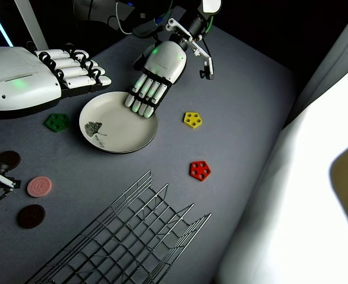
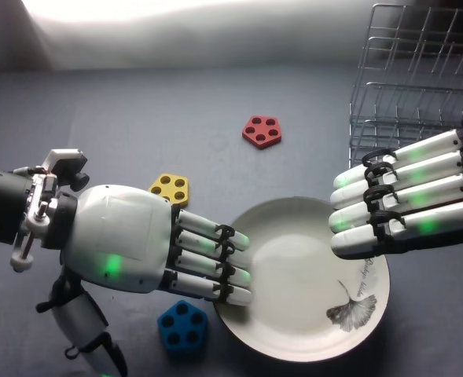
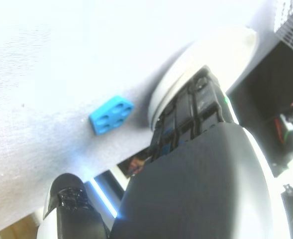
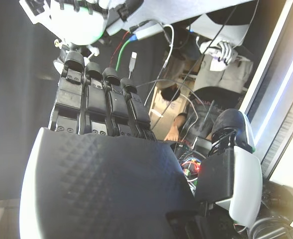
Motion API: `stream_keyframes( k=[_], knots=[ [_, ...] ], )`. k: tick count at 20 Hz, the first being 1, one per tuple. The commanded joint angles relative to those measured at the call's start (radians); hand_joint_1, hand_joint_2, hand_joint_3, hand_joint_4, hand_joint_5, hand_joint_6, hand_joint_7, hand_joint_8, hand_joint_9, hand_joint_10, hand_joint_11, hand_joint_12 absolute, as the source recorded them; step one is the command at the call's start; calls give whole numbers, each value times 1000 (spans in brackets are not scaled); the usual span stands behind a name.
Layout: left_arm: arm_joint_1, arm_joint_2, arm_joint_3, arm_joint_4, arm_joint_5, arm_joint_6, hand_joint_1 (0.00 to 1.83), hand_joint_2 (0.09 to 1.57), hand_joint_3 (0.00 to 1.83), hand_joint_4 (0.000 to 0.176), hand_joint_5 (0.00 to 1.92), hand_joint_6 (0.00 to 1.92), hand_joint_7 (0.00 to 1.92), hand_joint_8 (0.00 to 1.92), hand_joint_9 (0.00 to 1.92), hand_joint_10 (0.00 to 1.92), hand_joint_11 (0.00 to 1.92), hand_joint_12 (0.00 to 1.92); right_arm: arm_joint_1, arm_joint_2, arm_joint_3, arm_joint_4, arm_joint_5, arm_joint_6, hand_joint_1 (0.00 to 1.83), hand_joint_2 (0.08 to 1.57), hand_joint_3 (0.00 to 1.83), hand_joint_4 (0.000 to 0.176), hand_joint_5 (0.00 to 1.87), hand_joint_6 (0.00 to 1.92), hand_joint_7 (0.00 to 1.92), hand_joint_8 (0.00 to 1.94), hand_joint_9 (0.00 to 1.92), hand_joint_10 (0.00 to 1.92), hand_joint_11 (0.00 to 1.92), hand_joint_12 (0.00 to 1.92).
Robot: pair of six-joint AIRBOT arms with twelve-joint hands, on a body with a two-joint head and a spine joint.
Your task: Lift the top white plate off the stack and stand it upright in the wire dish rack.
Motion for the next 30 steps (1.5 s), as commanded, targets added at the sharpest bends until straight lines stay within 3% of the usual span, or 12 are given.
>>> stream_keyframes(
  k=[1,11,15,23,30],
  knots=[
    [-10,-4,1,-35,-35,-1,103,902,0,0,36,6,56,4,67,7,82,29,4,10,5,78,54,8,185,971,0,0,33,8,59,7,77,7,125,11],
    [0,-13,0,-34,-18,-17,116,909,1,0,41,4,52,3,56,2,56,16,-15,-19,26,27,-42,-53,94,993,4,0,17,3,51,3,78,4,132,11],
    [5,-36,-2,-81,8,-38,115,910,1,0,44,6,58,6,67,8,79,25,-15,-21,24,24,-53,-60,152,979,0,0,29,5,58,5,79,5,138,11],
    [-1,-67,-9,-80,40,-41,121,906,0,0,52,7,54,6,59,6,85,26,-15,-24,21,18,-54,-65,114,972,0,0,26,0,68,0,91,2,149,12],
    [-10,-104,-21,-96,65,-45,111,908,1,0,46,6,58,11,57,11,64,16,-36,-36,22,18,-63,-105,235,942,0,0,25,6,67,7,86,8,141,7]
  ],
)
